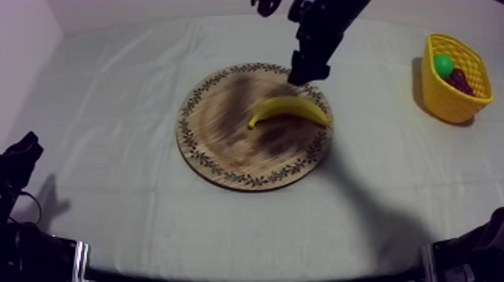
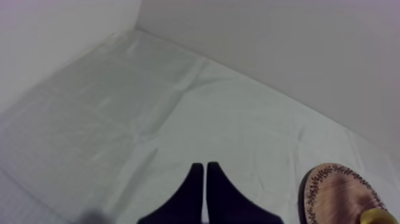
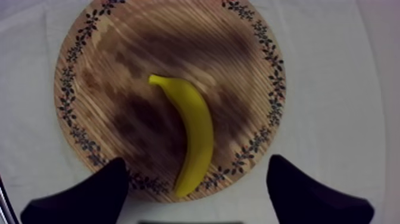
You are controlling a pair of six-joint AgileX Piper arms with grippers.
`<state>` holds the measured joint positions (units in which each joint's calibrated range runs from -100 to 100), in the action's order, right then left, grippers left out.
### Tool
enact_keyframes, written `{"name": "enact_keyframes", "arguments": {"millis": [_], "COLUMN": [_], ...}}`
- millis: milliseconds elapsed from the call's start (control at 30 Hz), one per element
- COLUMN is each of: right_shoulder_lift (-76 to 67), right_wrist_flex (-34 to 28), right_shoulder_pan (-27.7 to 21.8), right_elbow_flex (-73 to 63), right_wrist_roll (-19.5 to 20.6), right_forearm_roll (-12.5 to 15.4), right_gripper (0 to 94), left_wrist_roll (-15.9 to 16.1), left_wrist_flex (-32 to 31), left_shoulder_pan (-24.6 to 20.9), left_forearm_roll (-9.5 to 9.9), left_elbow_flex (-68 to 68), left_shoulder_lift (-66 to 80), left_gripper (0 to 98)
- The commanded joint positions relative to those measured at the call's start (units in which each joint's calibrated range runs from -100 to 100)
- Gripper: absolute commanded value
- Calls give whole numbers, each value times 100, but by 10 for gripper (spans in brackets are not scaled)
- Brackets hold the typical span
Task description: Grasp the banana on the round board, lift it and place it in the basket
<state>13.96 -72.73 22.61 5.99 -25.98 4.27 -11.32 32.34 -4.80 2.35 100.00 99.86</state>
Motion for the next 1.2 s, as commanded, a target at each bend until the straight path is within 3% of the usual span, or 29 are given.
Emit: {"name": "enact_keyframes", "arguments": {"millis": [0,633,867,1167], "right_shoulder_lift": [317,1915,2201,2179], "right_wrist_flex": [55,952,1174,1483], "right_shoulder_pan": [15,-4,0,-35], "right_elbow_flex": [-80,-136,-151,137], "right_wrist_roll": [28,393,482,374], "right_forearm_roll": [-29,-611,-756,-753], "right_gripper": [805,782,705,520], "left_wrist_roll": [2,2,2,2], "left_wrist_flex": [0,0,0,0], "left_shoulder_pan": [-1,-1,-1,-1], "left_forearm_roll": [2,2,2,2], "left_elbow_flex": [0,0,0,0], "left_shoulder_lift": [-4,-4,-4,-4], "left_gripper": [1,1,1,1]}}
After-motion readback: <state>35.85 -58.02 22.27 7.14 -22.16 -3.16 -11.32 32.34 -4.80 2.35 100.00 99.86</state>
